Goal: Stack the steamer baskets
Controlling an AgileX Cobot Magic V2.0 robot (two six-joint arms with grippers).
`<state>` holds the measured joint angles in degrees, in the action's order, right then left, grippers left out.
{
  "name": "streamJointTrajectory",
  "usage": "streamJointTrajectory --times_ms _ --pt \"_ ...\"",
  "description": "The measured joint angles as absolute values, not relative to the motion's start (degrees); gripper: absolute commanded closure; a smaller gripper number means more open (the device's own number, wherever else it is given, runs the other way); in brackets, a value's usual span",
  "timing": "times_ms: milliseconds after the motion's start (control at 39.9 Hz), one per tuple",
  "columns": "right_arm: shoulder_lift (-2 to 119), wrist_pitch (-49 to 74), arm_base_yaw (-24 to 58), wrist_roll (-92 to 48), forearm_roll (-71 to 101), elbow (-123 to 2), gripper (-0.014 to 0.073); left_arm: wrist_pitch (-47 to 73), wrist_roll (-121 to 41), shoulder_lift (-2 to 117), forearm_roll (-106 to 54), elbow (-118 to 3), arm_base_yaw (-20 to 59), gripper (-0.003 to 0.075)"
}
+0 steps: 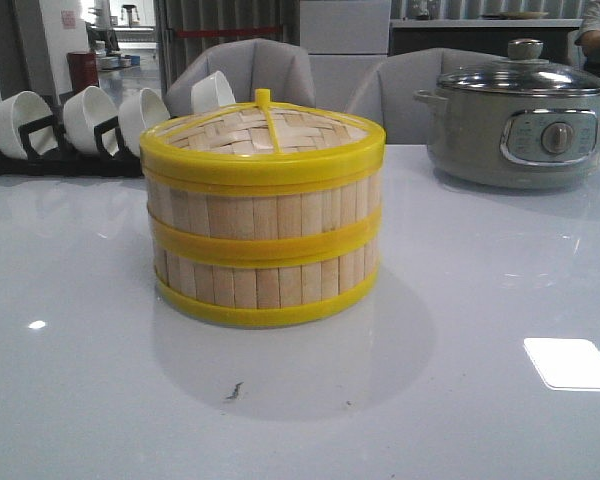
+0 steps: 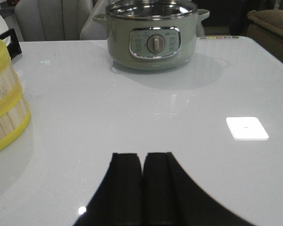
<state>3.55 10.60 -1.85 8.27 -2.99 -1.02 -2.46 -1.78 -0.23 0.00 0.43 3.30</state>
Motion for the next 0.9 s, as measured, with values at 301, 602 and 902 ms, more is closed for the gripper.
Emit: streamJointTrajectory --times_ms 301,602,902 --pt "-0.58 9.45 -1.85 8.27 -2.78 1.75 0.0543 -2.46 -1.78 -0.23 0.00 0.43 3.30 0.0636" --pt "-0.58 9.45 -1.85 8.27 -2.73 1.75 0.0543 -2.46 -1.78 -0.23 0.00 0.43 3.30 0.0636" --pt "-0.58 7.70 -1.85 8.27 -2.73 1.75 0.0543 -2.46 -1.78 -0.23 0.00 0.43 3.30 0.0636"
